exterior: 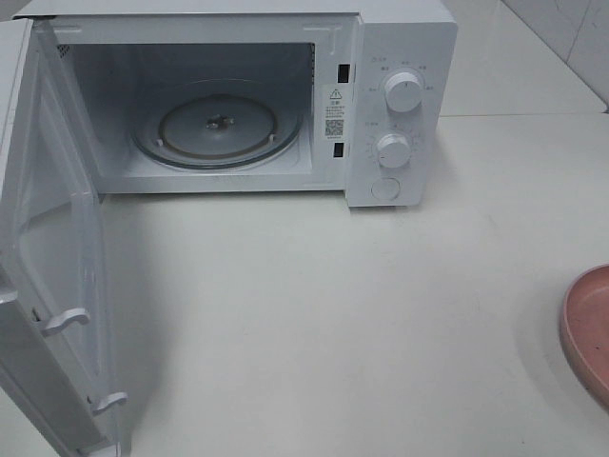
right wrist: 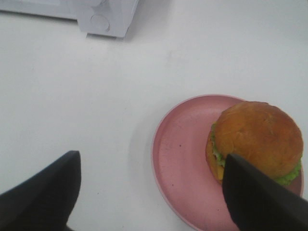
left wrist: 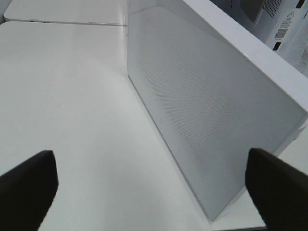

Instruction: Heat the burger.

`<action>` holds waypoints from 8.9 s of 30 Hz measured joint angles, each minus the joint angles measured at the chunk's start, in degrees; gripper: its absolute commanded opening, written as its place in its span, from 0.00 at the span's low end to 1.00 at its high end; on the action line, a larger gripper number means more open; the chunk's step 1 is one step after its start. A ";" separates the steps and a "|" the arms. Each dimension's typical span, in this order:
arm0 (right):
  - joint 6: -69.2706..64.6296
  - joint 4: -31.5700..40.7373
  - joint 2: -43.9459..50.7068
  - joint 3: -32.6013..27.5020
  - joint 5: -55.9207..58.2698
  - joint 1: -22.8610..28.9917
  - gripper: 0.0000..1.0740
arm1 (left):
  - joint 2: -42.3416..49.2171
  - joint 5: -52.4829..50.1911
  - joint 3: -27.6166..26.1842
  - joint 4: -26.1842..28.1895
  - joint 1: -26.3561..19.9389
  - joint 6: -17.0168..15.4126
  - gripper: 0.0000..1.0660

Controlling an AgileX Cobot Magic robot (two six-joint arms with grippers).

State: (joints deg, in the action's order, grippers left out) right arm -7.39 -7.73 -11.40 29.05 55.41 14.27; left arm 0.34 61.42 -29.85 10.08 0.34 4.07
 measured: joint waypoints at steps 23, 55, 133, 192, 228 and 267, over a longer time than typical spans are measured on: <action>1.49 0.11 11.63 -0.63 0.17 -12.55 0.70 | 0.00 0.00 0.00 0.00 0.00 0.00 0.92; 1.49 0.11 11.63 -0.63 0.17 -12.55 0.70 | 0.00 0.00 0.00 0.00 0.00 0.00 0.92; 1.49 0.11 11.63 -0.63 0.17 -12.55 0.69 | -59.47 -97.06 20.63 -33.06 0.00 -22.23 0.00; 1.49 0.11 11.63 -0.63 0.17 -12.55 0.69 | -101.59 -118.03 -4.30 -15.70 26.81 -17.19 0.00; 1.49 0.17 11.69 -0.63 0.17 -12.55 0.68 | -115.91 -106.63 -30.25 -12.61 34.43 -15.18 0.00; 1.49 0.17 11.69 -0.63 0.17 -12.55 0.68 | -91.50 -20.91 -24.24 -15.93 40.16 -15.58 0.92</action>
State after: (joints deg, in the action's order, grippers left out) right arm -5.90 -7.56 0.29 28.42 55.58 1.72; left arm -91.16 40.51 -54.09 -5.84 40.51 -11.52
